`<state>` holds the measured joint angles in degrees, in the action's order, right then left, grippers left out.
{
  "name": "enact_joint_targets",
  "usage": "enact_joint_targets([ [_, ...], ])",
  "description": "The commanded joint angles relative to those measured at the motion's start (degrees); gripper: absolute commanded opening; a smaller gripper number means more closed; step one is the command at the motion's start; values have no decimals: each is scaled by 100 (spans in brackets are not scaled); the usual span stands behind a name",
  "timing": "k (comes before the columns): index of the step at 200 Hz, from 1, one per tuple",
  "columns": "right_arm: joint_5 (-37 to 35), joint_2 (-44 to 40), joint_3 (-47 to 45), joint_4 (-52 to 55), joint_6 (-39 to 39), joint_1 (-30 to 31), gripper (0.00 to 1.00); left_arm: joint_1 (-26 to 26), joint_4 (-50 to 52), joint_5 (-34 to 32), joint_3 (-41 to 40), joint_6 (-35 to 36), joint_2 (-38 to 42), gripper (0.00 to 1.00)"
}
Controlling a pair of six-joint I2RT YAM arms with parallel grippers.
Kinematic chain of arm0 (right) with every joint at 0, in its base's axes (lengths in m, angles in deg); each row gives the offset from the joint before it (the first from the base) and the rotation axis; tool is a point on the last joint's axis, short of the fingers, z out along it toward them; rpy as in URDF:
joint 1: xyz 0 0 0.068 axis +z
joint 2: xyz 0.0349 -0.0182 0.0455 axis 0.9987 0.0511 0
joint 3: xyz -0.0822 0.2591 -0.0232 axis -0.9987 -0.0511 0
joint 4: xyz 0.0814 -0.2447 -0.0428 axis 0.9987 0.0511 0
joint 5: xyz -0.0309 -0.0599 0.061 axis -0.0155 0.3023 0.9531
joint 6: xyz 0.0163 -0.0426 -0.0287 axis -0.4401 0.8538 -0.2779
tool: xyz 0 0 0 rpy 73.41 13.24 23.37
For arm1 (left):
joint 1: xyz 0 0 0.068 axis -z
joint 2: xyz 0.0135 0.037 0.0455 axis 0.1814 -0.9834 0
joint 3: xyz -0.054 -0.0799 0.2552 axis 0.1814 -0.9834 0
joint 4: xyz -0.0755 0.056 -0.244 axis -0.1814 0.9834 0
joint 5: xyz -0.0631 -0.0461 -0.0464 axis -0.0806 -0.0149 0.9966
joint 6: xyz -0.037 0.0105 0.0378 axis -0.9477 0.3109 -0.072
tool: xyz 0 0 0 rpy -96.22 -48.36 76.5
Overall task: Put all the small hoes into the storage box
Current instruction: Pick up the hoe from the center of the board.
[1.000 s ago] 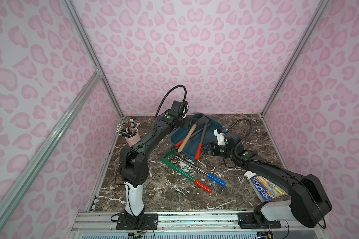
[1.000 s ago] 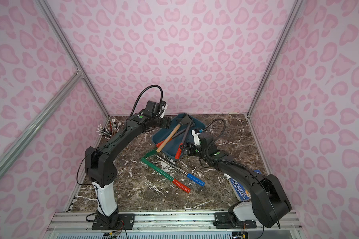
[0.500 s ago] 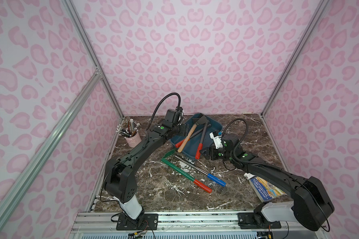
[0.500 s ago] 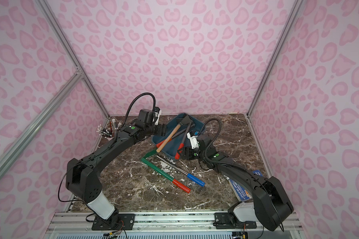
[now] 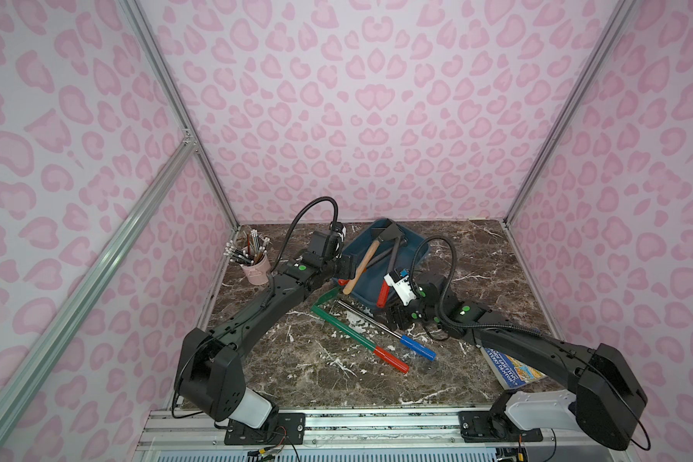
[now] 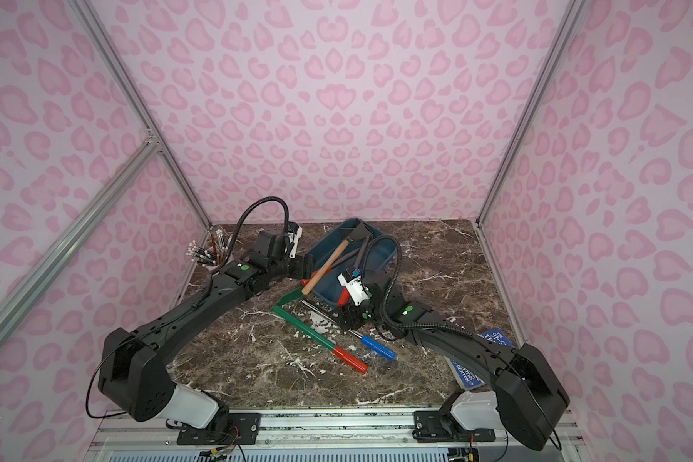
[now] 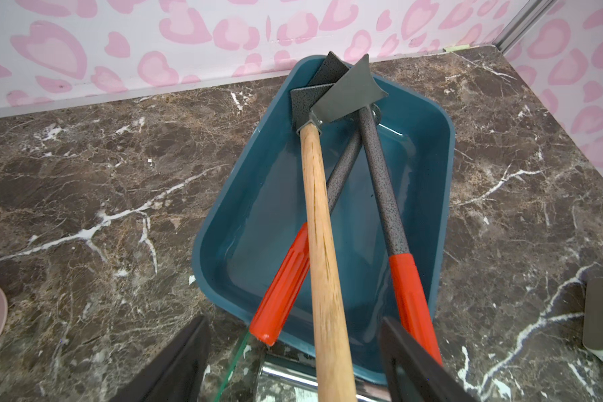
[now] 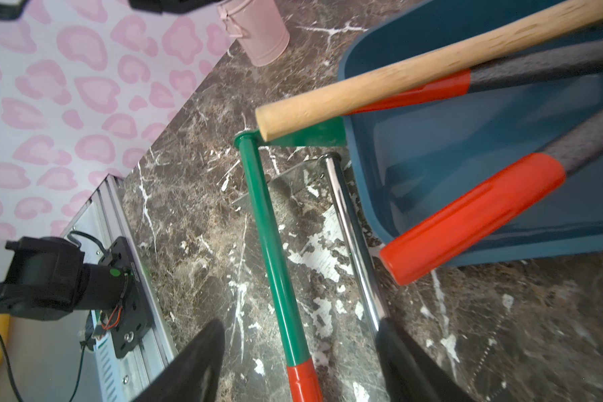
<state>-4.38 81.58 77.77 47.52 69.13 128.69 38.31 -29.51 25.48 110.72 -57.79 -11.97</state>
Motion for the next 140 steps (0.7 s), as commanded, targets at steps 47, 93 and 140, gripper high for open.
enact_joint_targets([
  [47, -457, 601, 222, 257, 628, 748, 70, -6, -139, -255, -492, -182, 655, 80],
  [93, -1054, 1039, 448, 355, 824, 1179, 68, -22, 32, -358, -660, -255, 932, 80],
  [140, -1337, 1483, 602, 313, 947, 1406, 67, -117, 85, -383, -813, -333, 1152, 80],
])
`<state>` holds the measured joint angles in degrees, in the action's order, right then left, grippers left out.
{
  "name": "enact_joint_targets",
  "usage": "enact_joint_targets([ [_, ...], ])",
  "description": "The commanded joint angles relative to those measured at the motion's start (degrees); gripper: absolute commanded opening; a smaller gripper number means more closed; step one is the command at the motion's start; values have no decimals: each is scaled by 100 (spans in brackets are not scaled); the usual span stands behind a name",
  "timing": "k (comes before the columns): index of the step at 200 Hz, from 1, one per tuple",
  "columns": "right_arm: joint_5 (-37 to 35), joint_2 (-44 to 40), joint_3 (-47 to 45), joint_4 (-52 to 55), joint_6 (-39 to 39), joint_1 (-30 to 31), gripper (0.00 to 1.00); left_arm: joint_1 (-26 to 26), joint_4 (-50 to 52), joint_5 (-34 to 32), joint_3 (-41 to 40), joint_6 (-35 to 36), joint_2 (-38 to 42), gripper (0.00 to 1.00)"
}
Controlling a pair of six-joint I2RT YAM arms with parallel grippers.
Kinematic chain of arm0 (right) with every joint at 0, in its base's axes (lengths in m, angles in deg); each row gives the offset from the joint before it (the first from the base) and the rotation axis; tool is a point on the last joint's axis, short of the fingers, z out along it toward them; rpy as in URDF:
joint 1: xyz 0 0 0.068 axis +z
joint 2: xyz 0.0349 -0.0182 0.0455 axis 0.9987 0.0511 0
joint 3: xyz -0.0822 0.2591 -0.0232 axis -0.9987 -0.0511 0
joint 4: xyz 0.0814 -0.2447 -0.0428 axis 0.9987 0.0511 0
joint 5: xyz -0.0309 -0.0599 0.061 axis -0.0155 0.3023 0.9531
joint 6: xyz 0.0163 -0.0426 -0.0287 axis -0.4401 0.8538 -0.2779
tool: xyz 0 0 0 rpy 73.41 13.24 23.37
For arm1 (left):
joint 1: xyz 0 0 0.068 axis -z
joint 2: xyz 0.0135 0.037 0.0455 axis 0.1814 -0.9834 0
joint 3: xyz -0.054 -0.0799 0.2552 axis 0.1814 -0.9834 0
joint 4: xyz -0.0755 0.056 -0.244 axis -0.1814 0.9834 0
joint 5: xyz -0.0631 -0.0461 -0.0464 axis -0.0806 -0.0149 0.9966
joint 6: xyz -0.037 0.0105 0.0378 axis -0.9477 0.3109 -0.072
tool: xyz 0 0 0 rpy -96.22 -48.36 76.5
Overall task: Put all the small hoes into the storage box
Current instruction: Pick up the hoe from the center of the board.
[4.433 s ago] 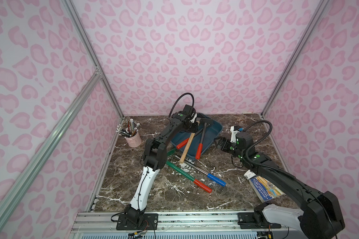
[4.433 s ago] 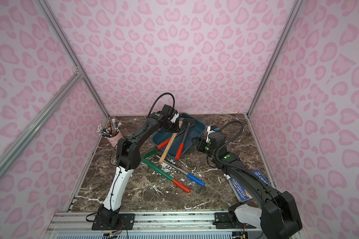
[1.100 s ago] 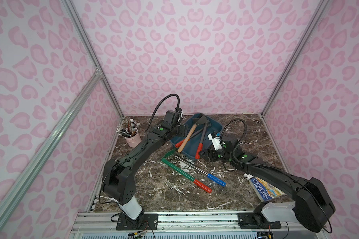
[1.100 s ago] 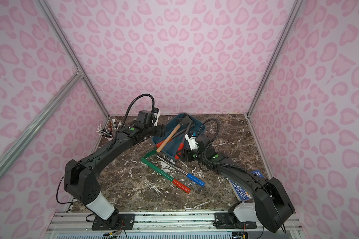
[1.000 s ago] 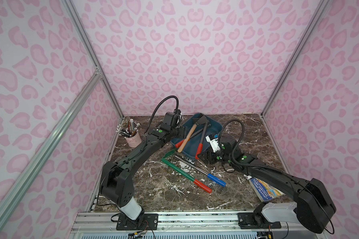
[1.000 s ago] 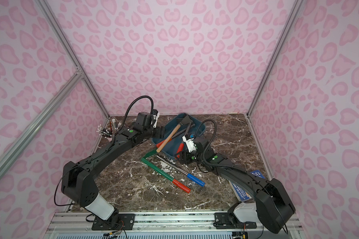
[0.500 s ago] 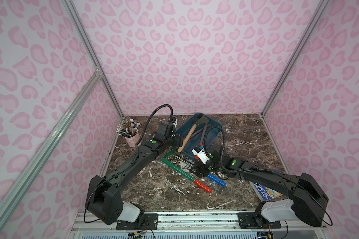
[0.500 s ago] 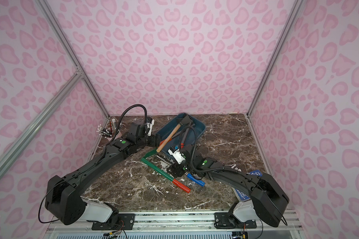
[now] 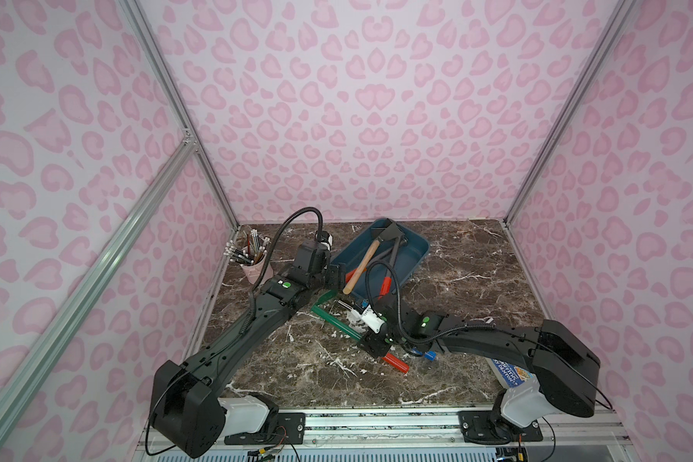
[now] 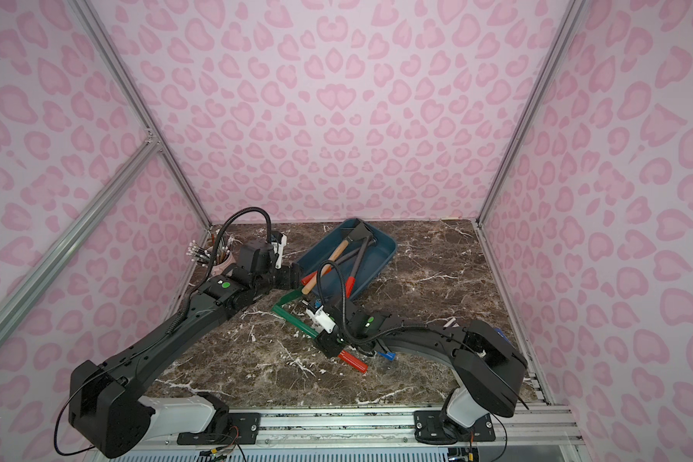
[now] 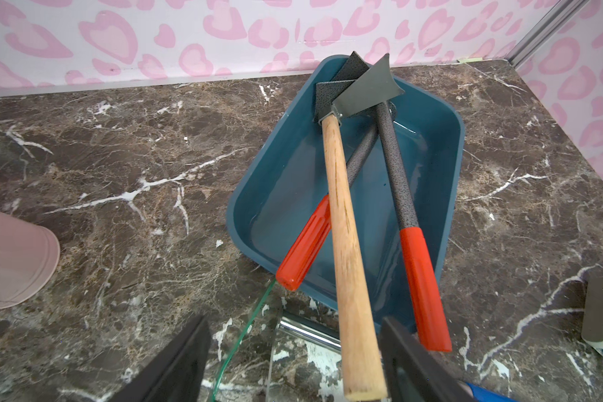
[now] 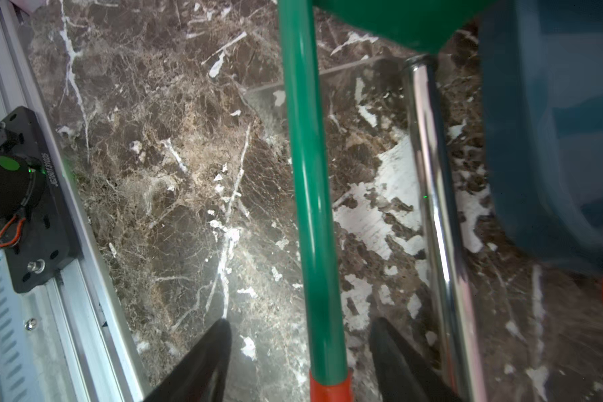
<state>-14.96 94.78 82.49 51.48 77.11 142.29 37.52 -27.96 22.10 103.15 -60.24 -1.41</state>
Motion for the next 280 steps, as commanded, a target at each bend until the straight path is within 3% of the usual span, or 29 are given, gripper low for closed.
enact_joint_targets([
  [1, -281, 174, 129, -87, 150, 44, 67, -36, -72, -43, -58, -88, 97, 80],
  [182, -731, 1602, 942, -111, 364, 357, 60, -353, -9, 72, -147, 25, 222, 79],
  [280, -836, 1751, 921, -215, 378, 386, 45, -385, -17, 72, -169, 8, 215, 79],
])
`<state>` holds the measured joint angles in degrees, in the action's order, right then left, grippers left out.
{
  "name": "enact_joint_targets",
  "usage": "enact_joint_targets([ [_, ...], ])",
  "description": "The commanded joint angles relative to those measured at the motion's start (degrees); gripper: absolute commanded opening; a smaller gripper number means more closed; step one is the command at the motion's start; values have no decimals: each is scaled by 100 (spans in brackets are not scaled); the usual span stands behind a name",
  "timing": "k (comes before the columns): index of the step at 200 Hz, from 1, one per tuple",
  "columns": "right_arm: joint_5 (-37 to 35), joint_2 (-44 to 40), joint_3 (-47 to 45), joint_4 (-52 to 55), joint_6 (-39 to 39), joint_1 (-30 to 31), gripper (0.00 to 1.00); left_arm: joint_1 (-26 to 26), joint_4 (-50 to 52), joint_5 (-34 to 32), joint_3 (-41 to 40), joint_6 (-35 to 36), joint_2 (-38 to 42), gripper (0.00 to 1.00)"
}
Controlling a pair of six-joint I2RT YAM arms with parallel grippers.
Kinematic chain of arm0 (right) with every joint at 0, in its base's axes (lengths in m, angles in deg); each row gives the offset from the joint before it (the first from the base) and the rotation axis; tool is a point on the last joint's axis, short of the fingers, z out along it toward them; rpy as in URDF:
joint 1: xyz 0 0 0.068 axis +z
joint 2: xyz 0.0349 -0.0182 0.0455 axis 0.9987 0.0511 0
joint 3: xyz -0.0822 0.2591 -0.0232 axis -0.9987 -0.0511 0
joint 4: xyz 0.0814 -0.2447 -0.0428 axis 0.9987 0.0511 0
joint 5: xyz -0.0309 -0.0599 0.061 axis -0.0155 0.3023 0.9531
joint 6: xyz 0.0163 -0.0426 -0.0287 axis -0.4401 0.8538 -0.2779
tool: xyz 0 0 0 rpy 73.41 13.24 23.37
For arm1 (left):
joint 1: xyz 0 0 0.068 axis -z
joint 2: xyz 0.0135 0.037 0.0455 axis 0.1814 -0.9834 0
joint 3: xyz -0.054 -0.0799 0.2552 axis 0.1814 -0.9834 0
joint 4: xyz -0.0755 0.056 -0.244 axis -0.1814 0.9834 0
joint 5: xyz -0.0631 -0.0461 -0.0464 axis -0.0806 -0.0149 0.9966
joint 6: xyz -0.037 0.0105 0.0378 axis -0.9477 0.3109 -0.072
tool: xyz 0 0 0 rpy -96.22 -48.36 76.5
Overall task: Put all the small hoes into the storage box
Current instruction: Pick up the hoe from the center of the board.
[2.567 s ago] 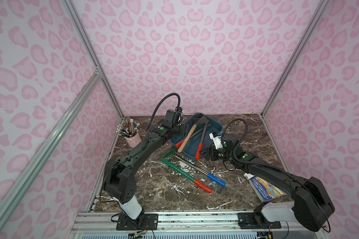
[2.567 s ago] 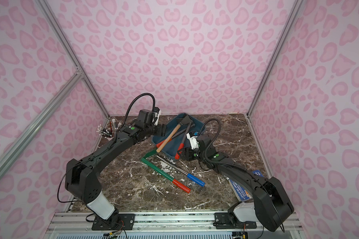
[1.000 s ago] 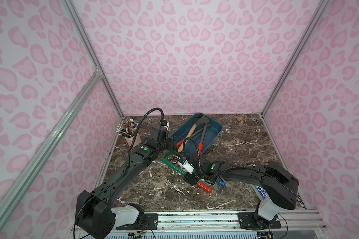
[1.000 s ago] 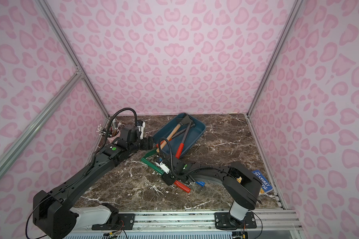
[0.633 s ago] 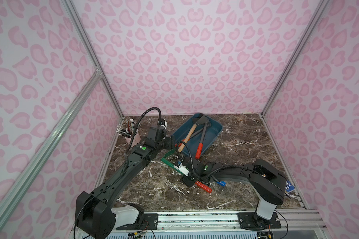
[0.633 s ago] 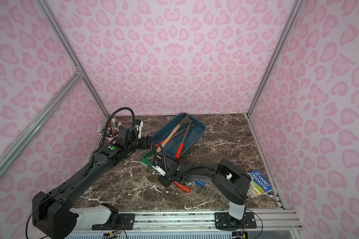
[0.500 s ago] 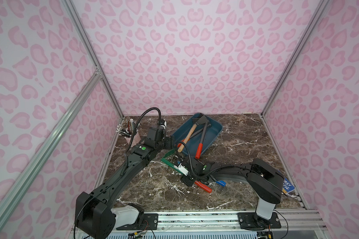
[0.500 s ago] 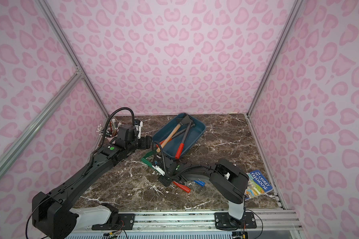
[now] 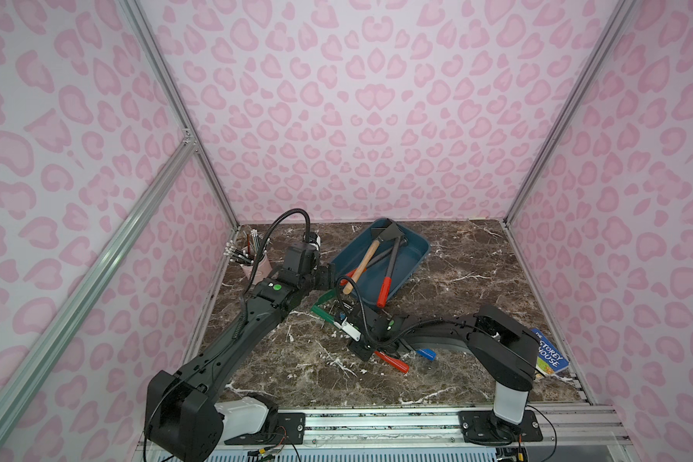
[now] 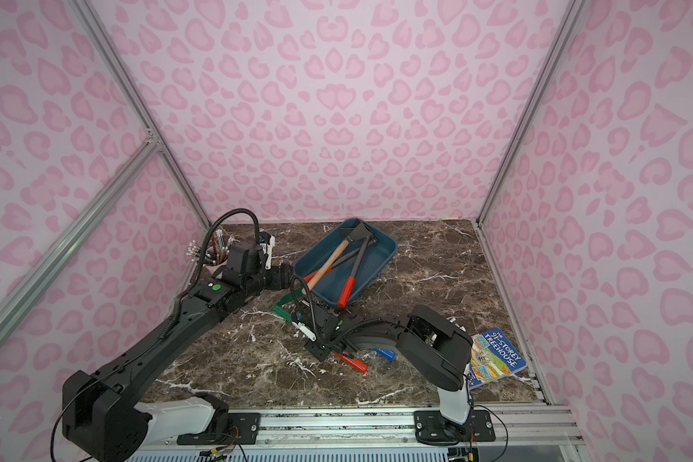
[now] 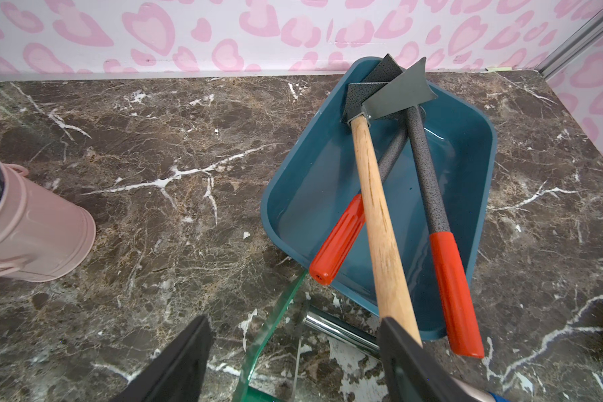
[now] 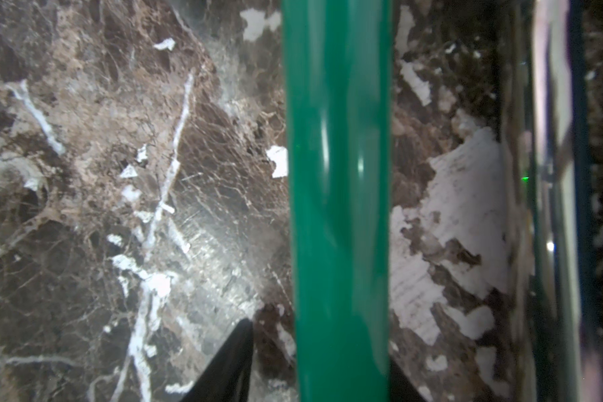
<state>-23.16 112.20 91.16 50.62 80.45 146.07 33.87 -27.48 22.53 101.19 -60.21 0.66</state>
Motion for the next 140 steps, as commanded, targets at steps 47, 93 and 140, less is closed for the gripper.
enact_joint_targets([
  [47, -18, -28, -31, -178, 46, 10, 37, -21, -49, 20, 58, -16, 7, 79],
  [93, -117, -115, -37, -138, 80, 6, 31, -19, -60, 29, 51, -12, -12, 79],
  [140, -256, -136, 45, -16, 163, 6, 21, -19, -74, 2, 47, -9, -21, 79],
])
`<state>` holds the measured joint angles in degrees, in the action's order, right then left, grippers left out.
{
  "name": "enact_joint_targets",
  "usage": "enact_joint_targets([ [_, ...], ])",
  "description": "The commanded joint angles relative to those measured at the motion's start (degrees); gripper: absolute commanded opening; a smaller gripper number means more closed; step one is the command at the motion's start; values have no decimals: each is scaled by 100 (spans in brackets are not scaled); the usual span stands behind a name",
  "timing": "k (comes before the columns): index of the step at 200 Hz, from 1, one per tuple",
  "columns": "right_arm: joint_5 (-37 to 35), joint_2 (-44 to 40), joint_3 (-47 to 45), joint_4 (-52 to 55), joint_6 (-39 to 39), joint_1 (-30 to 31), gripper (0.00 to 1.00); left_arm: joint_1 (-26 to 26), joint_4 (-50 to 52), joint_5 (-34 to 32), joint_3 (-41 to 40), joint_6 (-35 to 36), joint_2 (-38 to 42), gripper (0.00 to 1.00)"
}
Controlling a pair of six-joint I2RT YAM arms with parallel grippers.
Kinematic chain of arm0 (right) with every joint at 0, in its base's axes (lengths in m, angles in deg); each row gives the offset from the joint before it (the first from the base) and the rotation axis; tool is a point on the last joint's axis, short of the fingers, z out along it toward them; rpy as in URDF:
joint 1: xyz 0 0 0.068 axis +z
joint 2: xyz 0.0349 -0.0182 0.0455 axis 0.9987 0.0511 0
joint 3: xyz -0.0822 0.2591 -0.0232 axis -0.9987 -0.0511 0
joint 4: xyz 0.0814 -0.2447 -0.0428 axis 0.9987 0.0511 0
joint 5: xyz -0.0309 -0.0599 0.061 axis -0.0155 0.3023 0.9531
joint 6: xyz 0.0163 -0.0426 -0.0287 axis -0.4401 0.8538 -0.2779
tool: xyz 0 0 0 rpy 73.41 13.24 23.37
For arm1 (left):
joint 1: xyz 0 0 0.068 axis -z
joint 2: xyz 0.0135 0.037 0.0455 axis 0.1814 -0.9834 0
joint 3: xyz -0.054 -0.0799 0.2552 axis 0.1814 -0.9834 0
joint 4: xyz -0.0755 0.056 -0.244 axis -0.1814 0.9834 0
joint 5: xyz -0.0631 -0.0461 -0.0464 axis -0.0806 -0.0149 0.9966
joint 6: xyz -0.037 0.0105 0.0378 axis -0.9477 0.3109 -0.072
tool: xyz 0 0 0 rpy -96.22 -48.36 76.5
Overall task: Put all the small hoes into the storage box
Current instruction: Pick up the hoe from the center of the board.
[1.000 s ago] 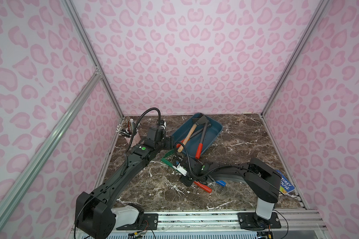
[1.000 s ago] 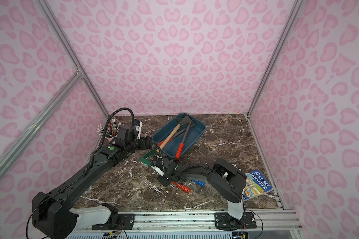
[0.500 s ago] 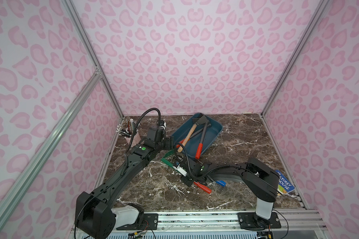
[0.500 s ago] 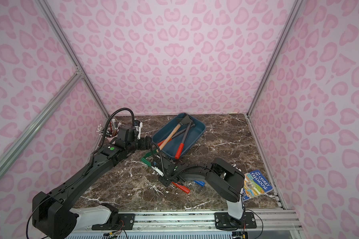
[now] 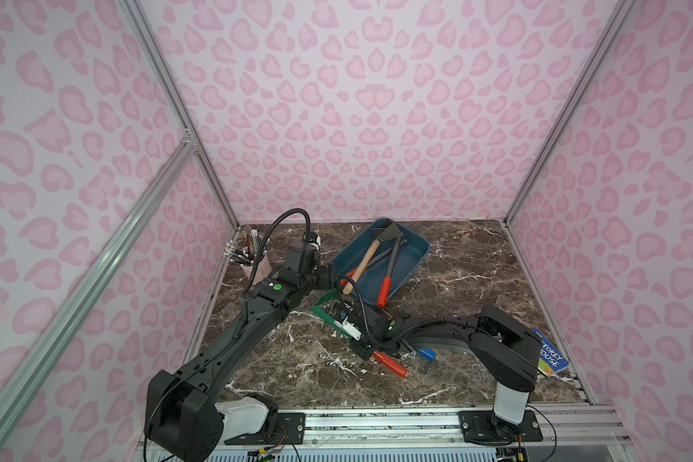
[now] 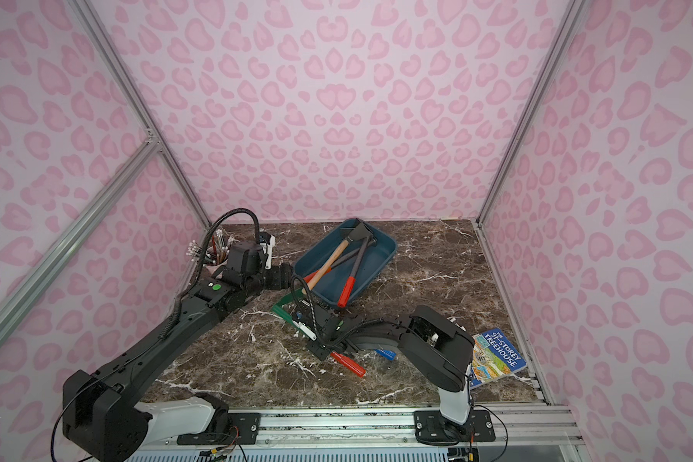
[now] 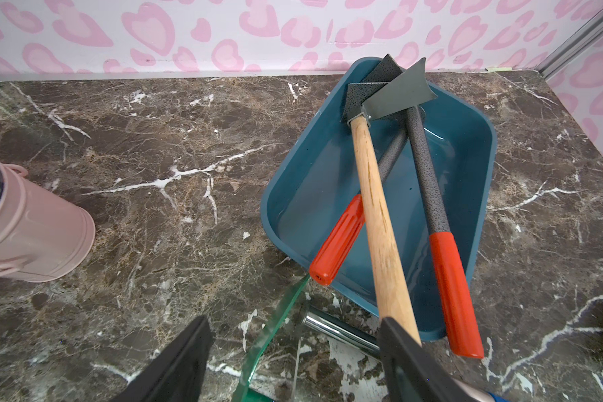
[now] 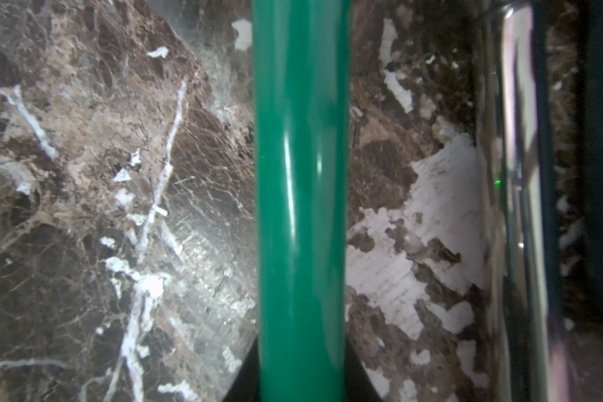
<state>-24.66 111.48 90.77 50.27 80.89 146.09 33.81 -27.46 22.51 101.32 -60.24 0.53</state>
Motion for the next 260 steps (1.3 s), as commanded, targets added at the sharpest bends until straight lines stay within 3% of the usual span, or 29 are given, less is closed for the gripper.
enact_joint_targets([
  [1, -104, -67, 88, 19, 118, 4, 21, -9, -74, 5, 35, -8, -8, 79],
  [98, -19, -280, 301, 334, 248, 58, 0, -10, -33, 5, 88, 25, 45, 79],
  [260, 426, -826, 539, 430, 154, 39, 0, -53, 214, -171, 356, 87, 178, 79],
])
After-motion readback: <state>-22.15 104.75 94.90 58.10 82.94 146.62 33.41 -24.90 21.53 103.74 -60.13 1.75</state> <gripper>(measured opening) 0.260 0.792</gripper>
